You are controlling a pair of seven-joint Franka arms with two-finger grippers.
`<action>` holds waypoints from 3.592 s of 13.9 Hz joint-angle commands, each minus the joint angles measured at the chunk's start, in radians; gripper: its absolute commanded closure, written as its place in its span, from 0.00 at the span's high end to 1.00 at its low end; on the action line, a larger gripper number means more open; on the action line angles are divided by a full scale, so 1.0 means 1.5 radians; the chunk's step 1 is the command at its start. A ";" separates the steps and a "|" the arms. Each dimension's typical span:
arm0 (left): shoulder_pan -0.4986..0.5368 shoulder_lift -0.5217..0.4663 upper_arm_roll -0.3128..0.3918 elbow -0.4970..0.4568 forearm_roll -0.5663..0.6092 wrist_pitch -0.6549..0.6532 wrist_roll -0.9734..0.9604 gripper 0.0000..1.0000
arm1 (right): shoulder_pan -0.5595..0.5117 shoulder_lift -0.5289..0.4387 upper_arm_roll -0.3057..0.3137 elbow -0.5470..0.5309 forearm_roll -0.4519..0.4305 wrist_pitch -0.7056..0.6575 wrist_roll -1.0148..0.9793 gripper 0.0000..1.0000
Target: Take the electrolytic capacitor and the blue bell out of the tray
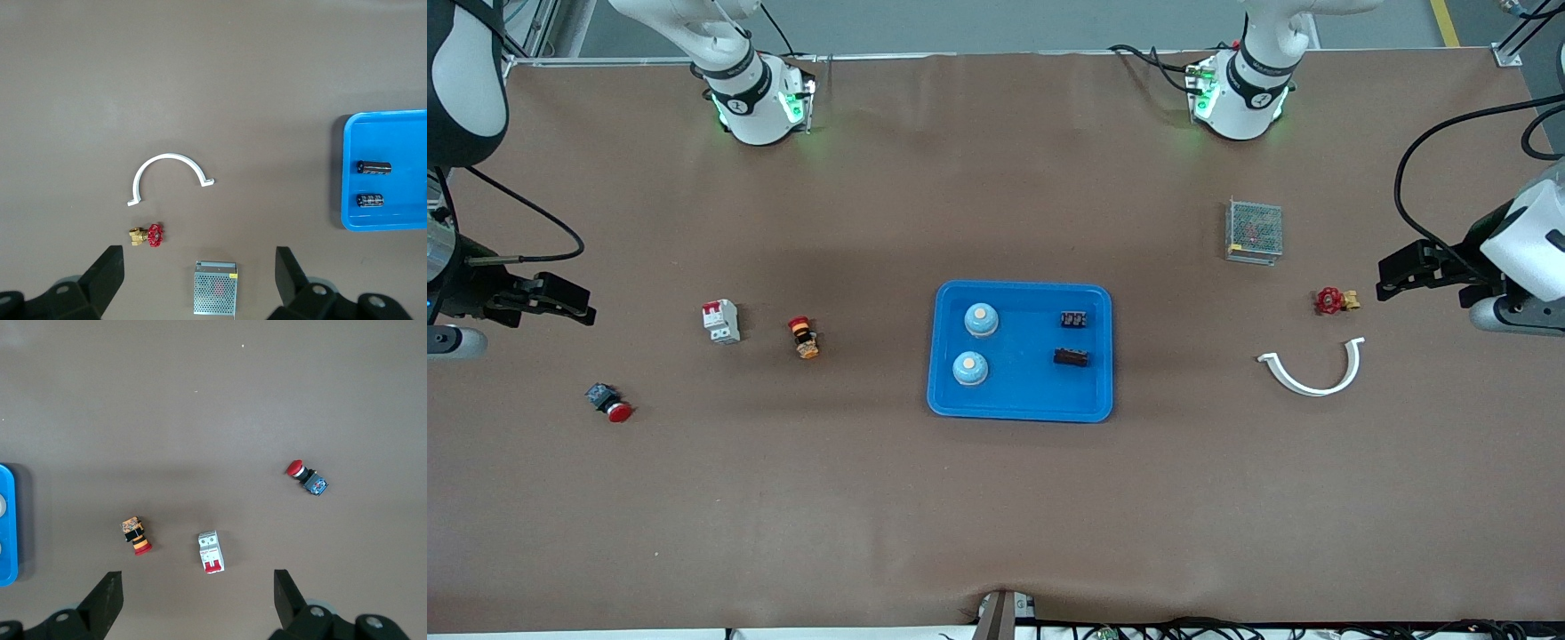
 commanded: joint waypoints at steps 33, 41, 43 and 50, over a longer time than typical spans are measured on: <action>0.181 -0.067 0.005 -0.053 -0.064 -0.100 -0.381 1.00 | 0.271 0.142 0.002 -0.011 0.008 0.179 0.416 1.00; 0.173 -0.131 -0.150 -0.187 -0.091 -0.009 -0.716 1.00 | 0.319 0.209 0.003 -0.011 0.009 0.270 0.499 1.00; 0.173 -0.178 -0.195 -0.261 -0.091 0.043 -0.802 1.00 | 0.343 0.227 0.002 -0.008 0.008 0.292 0.530 1.00; 0.175 -0.259 -0.322 -0.435 -0.096 0.148 -1.036 1.00 | 0.392 0.312 0.002 0.043 -0.001 0.319 0.597 1.00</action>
